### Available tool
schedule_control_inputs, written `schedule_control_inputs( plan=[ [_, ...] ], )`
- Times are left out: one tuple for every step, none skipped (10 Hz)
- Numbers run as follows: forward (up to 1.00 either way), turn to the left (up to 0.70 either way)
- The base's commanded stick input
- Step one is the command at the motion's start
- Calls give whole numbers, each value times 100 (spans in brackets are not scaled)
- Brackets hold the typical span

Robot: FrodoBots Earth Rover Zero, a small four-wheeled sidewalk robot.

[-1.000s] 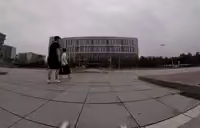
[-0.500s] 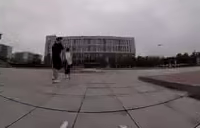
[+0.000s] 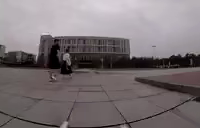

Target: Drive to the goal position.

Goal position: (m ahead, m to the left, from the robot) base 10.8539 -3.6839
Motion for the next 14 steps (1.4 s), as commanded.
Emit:
schedule_control_inputs(
  plan=[
    [70,0],
    [70,0],
    [70,0],
    [70,0],
    [70,0],
    [70,0],
    [70,0],
    [70,0],
    [70,0],
    [70,0],
    [70,0],
    [70,0],
    [70,0],
    [70,0]
  ],
)
